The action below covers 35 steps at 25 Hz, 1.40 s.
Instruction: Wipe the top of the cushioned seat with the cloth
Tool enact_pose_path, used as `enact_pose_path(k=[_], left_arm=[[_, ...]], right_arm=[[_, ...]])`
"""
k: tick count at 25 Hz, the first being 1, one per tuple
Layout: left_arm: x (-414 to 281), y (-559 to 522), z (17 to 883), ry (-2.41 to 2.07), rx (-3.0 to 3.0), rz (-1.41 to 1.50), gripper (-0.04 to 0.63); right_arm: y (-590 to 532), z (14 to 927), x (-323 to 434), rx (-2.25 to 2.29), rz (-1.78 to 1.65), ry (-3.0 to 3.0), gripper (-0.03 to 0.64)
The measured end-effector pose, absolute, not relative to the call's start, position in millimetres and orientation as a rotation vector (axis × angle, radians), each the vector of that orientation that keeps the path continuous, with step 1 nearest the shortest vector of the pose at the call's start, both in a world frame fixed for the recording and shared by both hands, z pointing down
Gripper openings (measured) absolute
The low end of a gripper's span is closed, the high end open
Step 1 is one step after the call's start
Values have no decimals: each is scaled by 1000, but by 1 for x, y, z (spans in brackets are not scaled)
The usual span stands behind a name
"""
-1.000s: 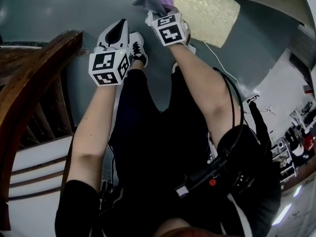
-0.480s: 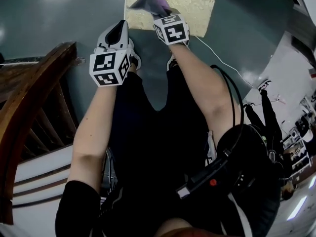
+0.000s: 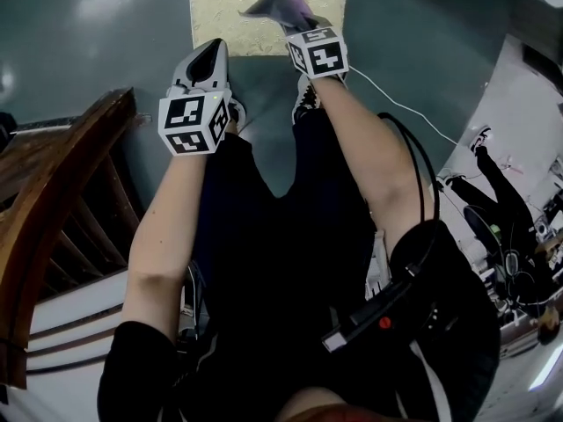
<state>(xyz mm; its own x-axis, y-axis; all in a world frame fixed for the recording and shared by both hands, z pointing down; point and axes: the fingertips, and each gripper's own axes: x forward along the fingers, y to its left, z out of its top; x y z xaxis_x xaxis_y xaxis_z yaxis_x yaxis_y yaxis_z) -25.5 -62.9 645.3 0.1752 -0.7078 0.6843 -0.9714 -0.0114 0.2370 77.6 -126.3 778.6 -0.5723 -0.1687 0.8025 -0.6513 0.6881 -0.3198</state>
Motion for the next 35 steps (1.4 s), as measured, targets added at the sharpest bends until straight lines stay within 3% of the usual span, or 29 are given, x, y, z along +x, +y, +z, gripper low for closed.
enact_pose_path(k=[9, 20, 28, 35], left_arm=[[17, -79, 642, -1585, 1795, 500, 5], [22, -58, 633, -1617, 1731, 405, 5], [-33, -15, 630, -1629, 1731, 372, 5], [-127, 40, 624, -1715, 1637, 372, 5]], right_arm=[[-147, 781, 152, 679, 829, -2076, 28], [-155, 765, 198, 757, 710, -2011, 29], [-105, 700, 77, 689, 686, -2239, 29], [-44, 698, -41, 581, 683, -2254, 29]])
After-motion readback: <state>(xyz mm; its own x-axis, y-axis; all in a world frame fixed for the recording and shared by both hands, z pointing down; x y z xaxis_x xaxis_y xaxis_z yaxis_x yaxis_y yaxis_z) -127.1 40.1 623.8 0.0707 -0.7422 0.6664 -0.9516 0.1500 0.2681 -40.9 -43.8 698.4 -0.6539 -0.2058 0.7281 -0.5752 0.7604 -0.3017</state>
